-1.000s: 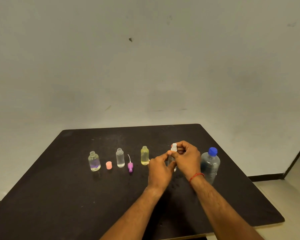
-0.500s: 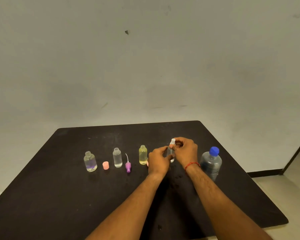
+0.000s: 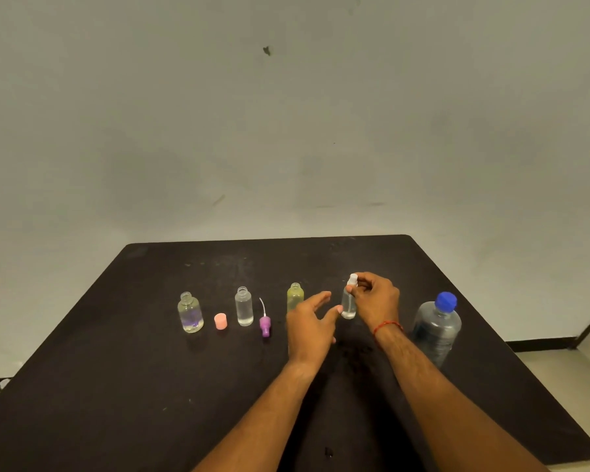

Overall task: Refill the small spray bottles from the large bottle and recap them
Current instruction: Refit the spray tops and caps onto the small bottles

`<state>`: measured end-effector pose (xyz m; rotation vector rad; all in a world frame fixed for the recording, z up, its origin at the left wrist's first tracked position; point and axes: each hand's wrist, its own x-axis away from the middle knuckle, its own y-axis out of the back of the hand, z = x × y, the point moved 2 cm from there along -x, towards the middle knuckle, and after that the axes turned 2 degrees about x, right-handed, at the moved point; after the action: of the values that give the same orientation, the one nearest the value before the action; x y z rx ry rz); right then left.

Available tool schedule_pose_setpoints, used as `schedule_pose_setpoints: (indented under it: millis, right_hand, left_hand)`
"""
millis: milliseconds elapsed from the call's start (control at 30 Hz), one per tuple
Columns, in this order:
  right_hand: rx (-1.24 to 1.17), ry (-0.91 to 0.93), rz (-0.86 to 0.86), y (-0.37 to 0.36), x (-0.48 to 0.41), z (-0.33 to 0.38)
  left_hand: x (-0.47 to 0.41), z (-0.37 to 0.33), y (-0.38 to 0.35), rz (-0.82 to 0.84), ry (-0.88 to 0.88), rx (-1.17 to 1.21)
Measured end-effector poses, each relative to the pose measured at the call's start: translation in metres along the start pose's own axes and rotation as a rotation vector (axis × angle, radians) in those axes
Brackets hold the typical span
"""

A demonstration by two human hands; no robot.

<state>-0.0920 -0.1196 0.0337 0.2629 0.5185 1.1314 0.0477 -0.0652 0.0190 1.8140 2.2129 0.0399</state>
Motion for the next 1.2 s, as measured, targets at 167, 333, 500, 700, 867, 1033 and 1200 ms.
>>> schedule_pose_setpoints:
  millis: [167, 333, 500, 700, 867, 1033, 1200]
  right_hand:
    - [0.022, 0.006, -0.006, 0.004, 0.003, -0.006]
    - [0.013, 0.068, -0.105, 0.01, 0.015, -0.007]
    - [0.03, 0.192, -0.08, -0.001, 0.045, 0.005]
    - [0.224, 0.213, 0.112, -0.039, 0.07, 0.008]
    - [0.283, 0.171, 0.16, -0.064, 0.068, 0.004]
    - [0.237, 0.116, 0.158, -0.073, 0.066, -0.007]
    - [0.152, 0.153, 0.047, -0.062, 0.068, -0.009]
  left_hand:
    - [0.008, 0.01, 0.019, -0.083, 0.018, 0.051]
    - [0.012, 0.017, 0.039, -0.2, 0.032, 0.111]
    - [0.01, 0.026, 0.053, -0.3, 0.034, 0.116]
    - [-0.009, 0.049, 0.047, -0.228, 0.042, 0.012]
    - [-0.026, 0.057, 0.037, -0.142, 0.053, -0.041]
    - [-0.034, 0.061, 0.032, -0.089, 0.065, -0.013]
    - [-0.035, 0.057, 0.035, -0.102, 0.045, -0.006]
